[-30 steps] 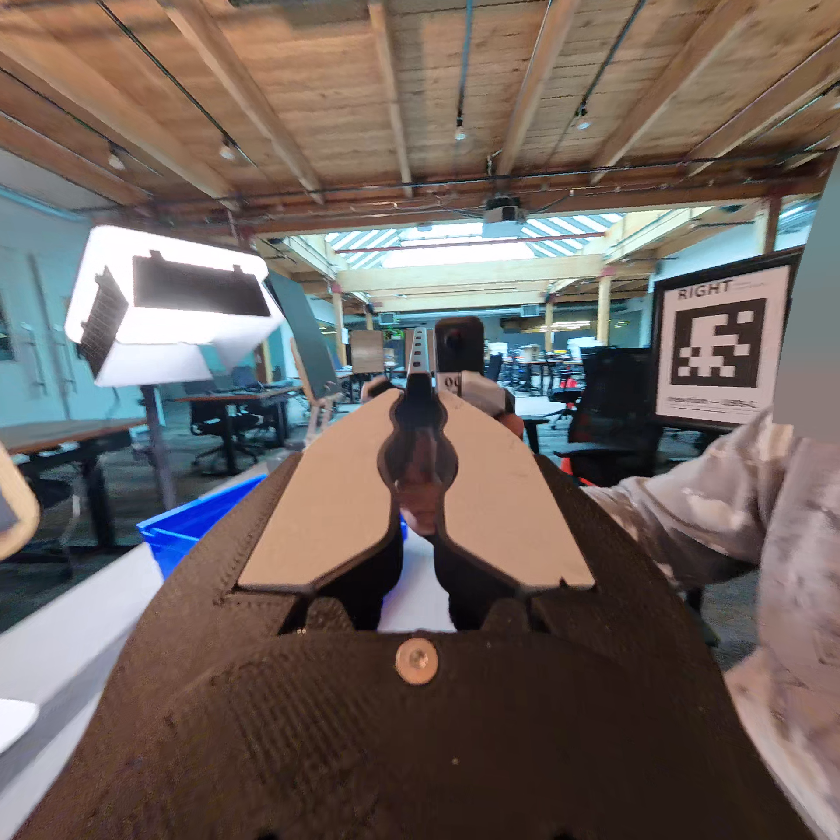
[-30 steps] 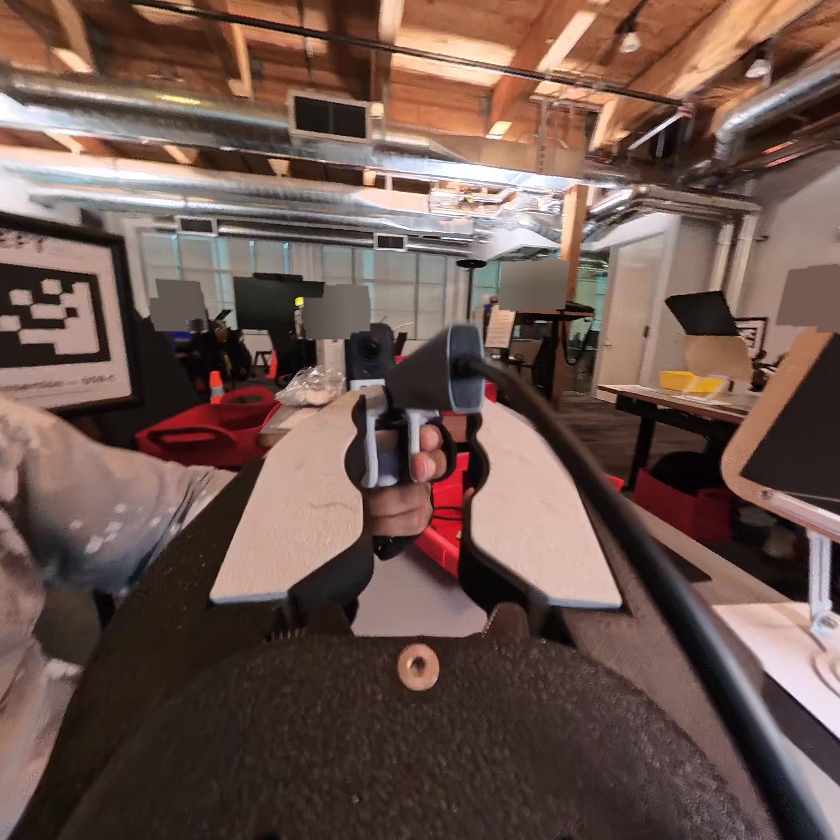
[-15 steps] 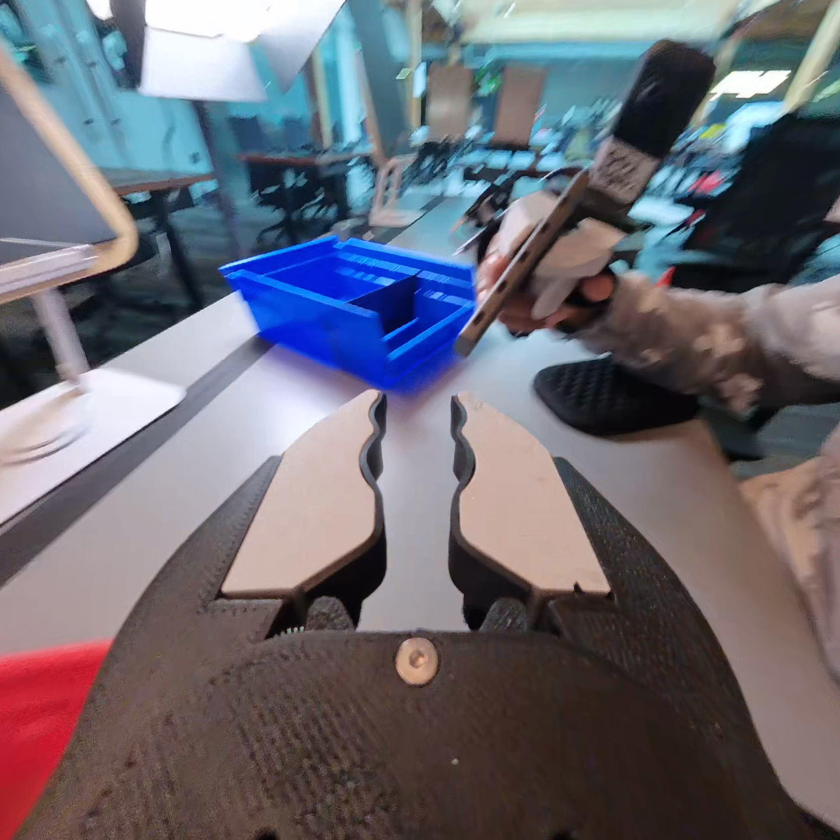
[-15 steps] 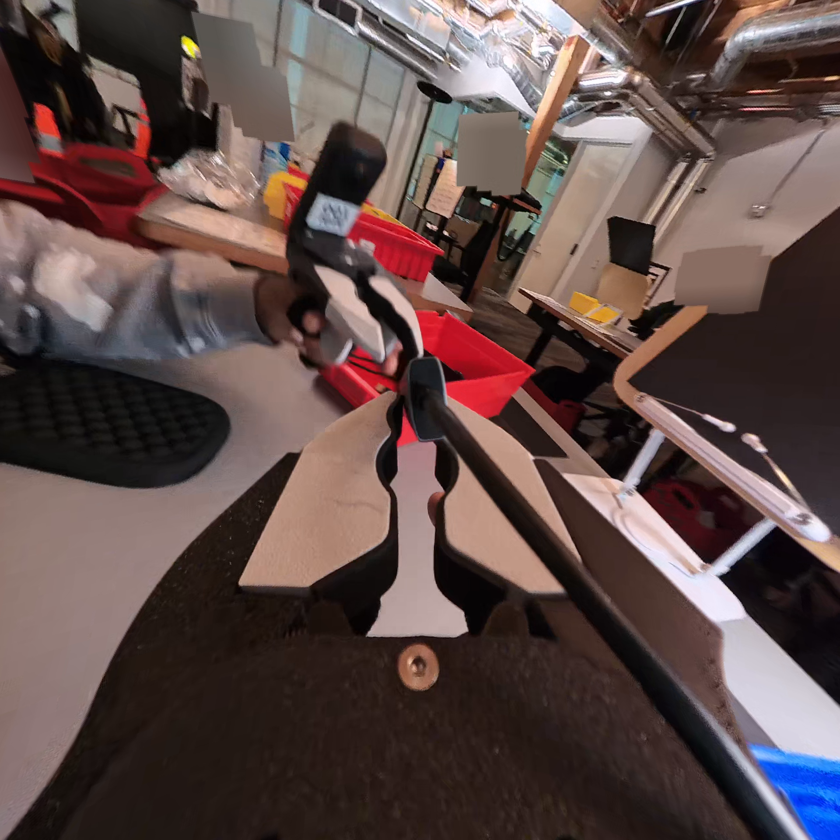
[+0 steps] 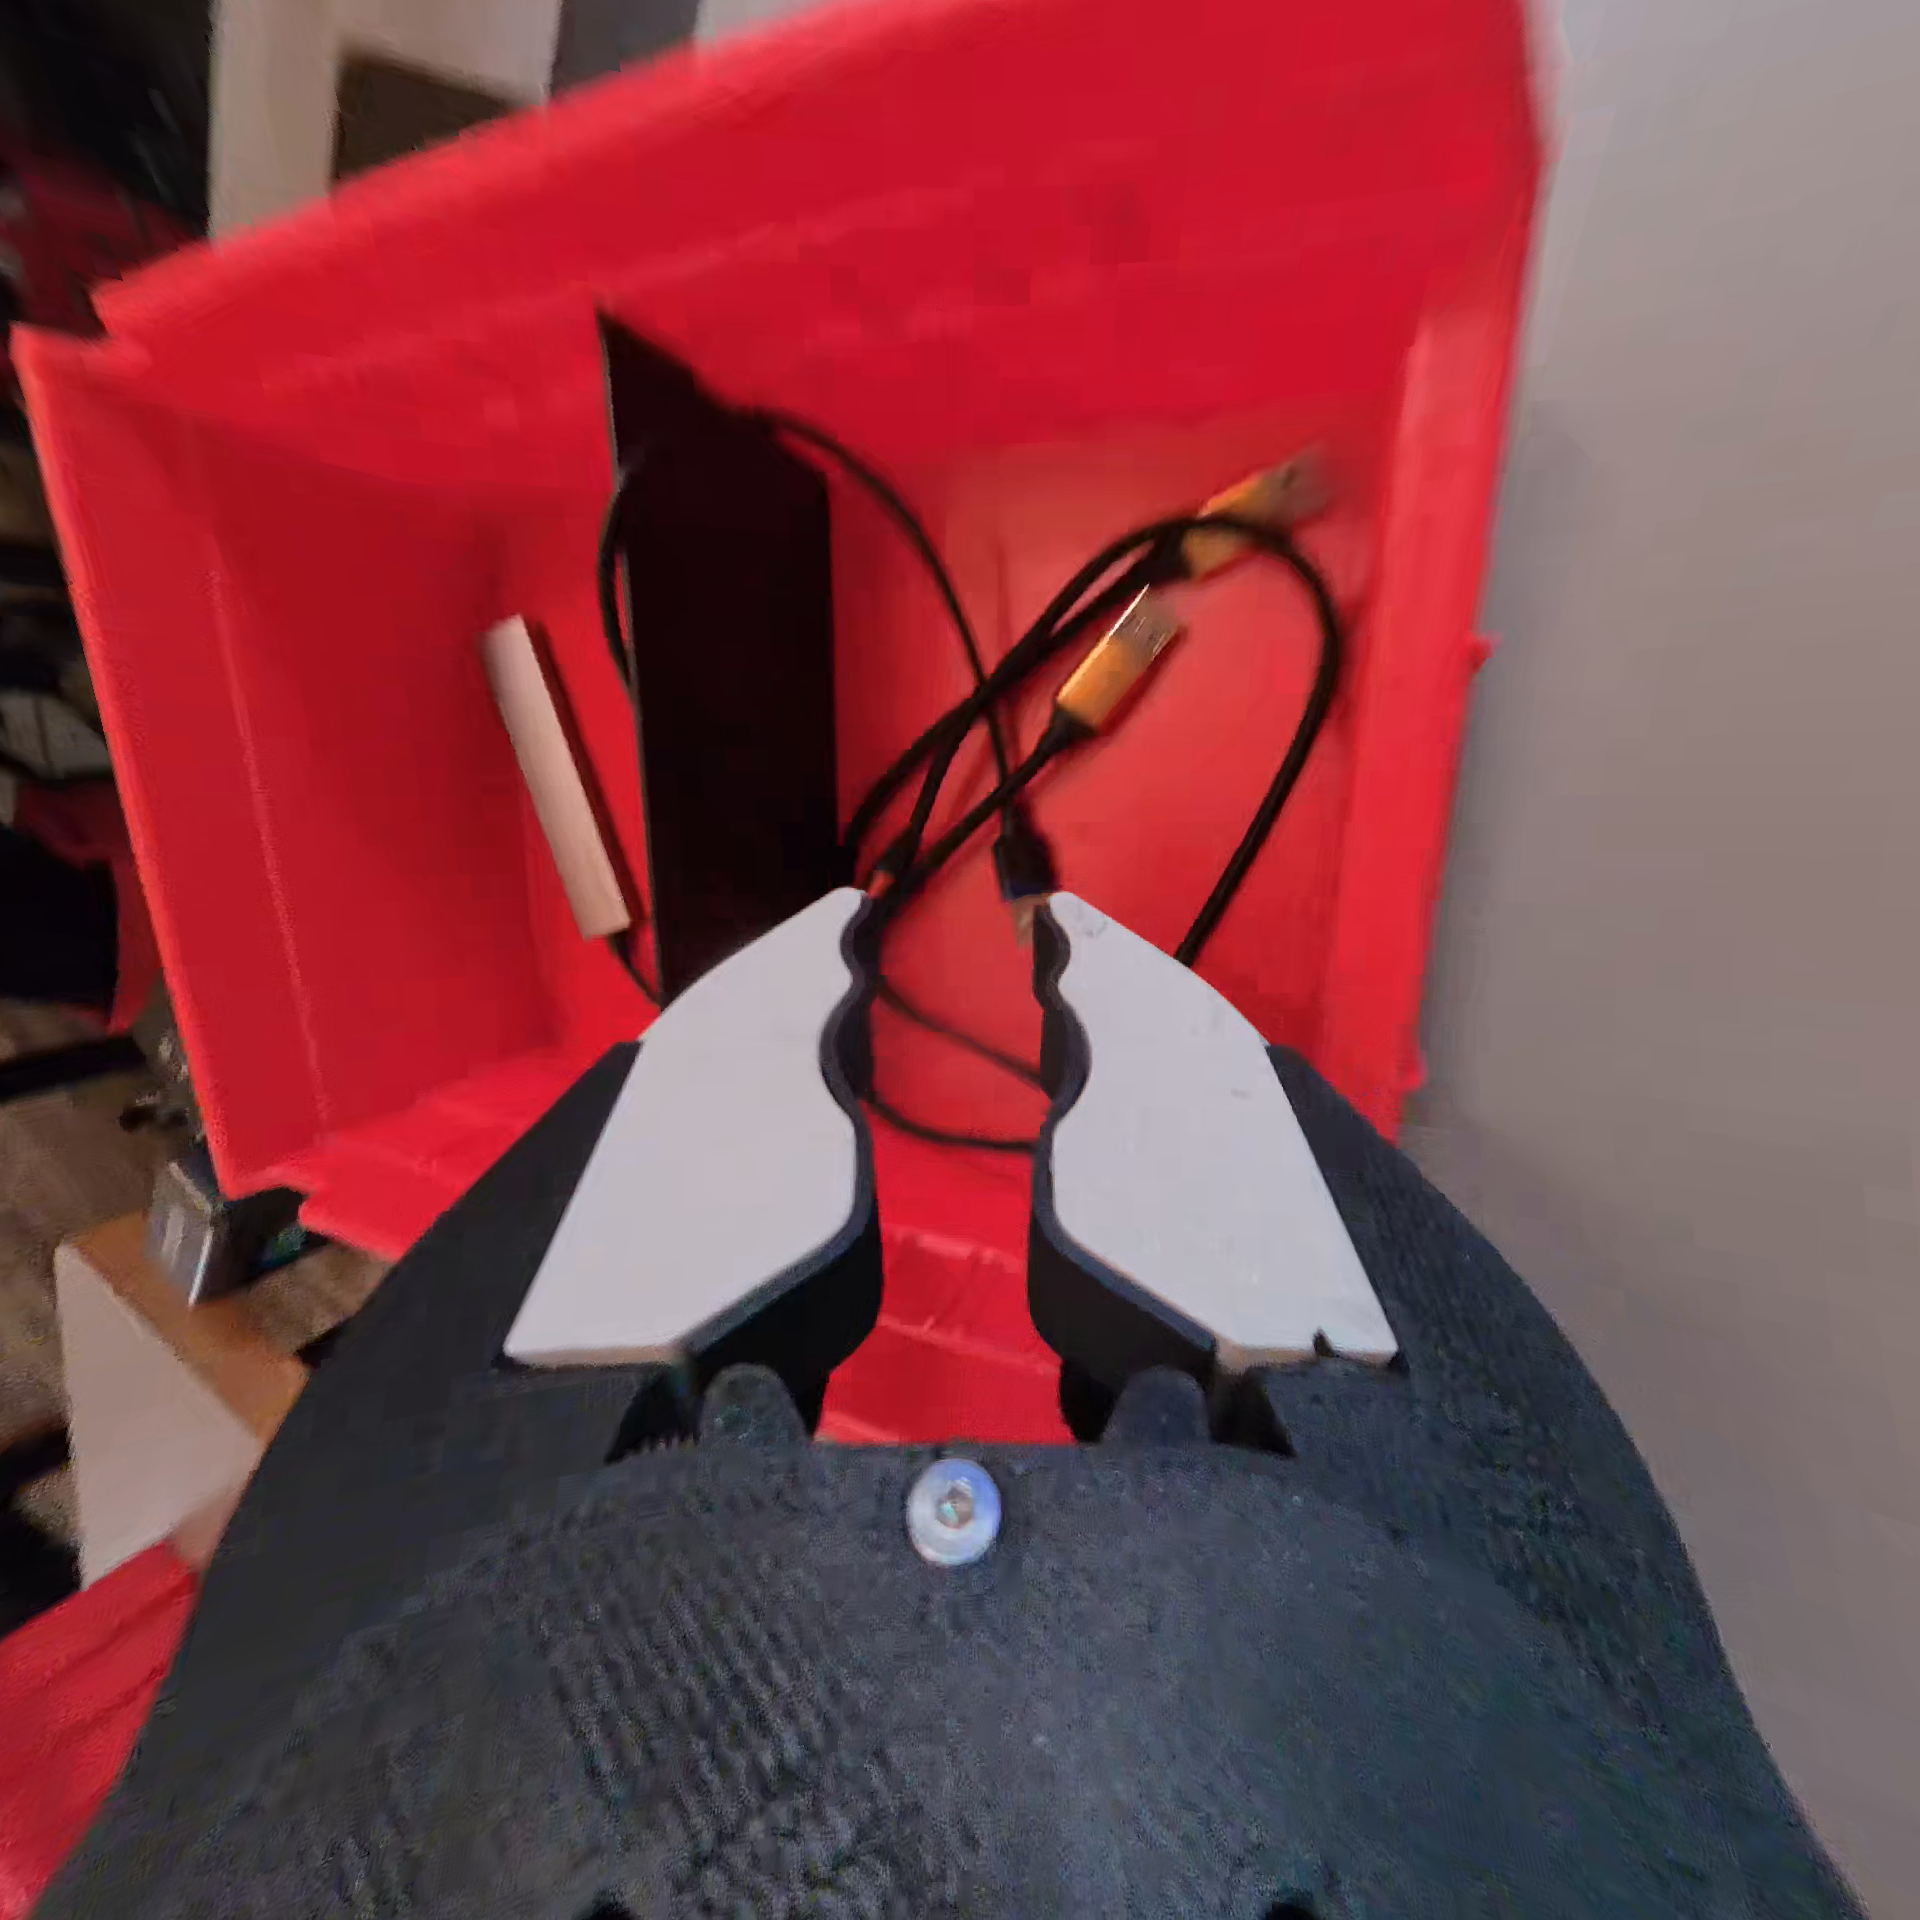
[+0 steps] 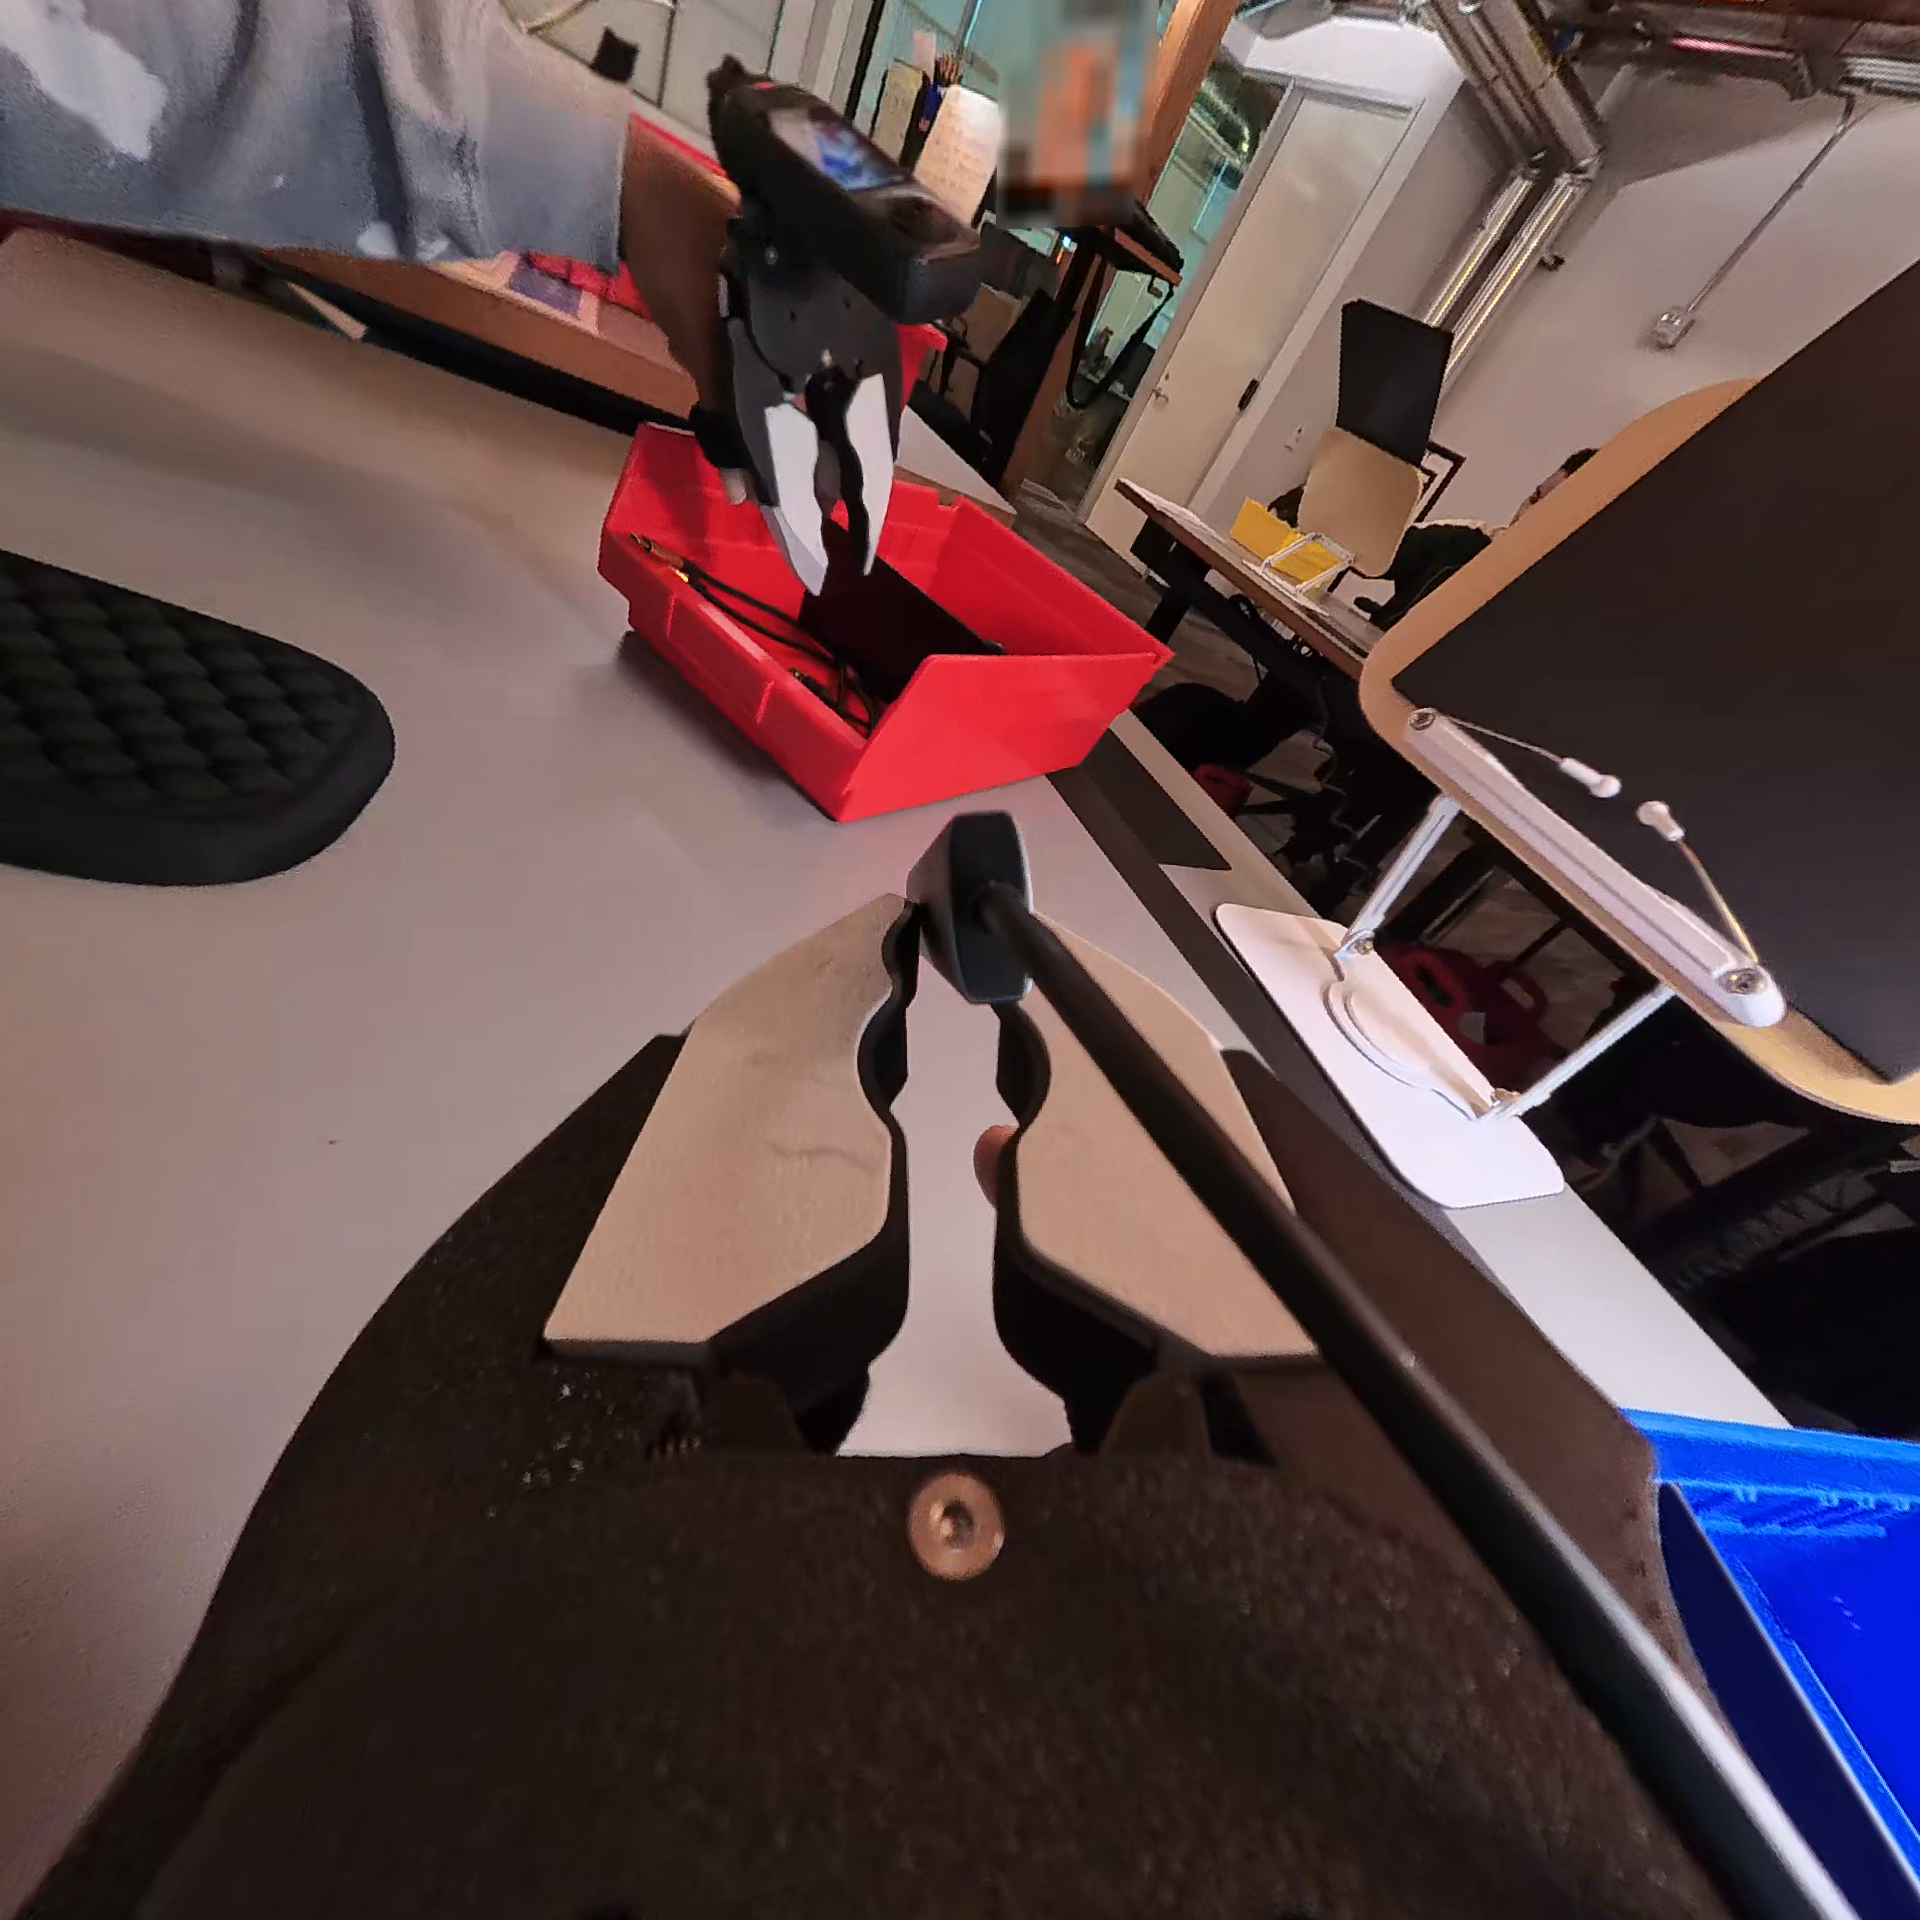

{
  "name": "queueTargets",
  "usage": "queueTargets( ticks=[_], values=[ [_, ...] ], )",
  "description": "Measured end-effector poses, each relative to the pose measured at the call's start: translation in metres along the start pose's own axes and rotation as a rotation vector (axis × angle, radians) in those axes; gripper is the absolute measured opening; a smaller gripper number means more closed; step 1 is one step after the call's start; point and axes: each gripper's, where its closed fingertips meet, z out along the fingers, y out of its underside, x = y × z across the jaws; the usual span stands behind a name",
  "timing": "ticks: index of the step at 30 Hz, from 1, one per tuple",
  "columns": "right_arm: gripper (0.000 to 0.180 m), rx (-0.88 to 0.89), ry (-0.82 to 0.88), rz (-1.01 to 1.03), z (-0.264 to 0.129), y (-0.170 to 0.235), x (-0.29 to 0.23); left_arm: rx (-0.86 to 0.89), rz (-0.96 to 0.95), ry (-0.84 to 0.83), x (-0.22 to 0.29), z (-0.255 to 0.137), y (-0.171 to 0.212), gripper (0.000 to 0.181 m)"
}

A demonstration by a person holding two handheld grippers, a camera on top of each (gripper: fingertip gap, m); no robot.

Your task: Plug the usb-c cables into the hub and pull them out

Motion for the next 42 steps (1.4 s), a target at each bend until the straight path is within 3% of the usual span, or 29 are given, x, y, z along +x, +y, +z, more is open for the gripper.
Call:
queueTargets(
  ticks=[1, 7, 20, 25, 33, 42],
  values=[
    [0.011, -0.007, -0.003, -0.003, 0.001, 0.002, -0.001, -0.047, 0.012, 0.001, -0.005, 0.003, 0.008, 0.028],
    [0.011, -0.052, -0.014, -0.025, 0.008, 0.014, -0.008, -0.225, 0.102, 0.020, -0.018, 0.027, 0.030, 0.024],
    [0.011, -0.086, -0.031, -0.026, 0.011, 0.025, -0.013, -0.300, 0.255, 0.076, -0.015, 0.056, 0.005, 0.025],
    [0.012, -0.086, -0.030, -0.021, 0.011, 0.026, -0.013, -0.366, 0.328, 0.148, -0.008, 0.037, 0.014, 0.021],
    [0.012, -0.105, -0.038, 0.012, 0.014, 0.036, -0.011, -0.600, 0.676, 0.201, 0.006, -0.007, 0.057, 0.020],
    [0.011, -0.126, -0.041, 0.031, 0.016, 0.045, -0.010, -0.627, 0.907, 0.326, 0.041, -0.018, 0.067, 0.025]
  ],
)
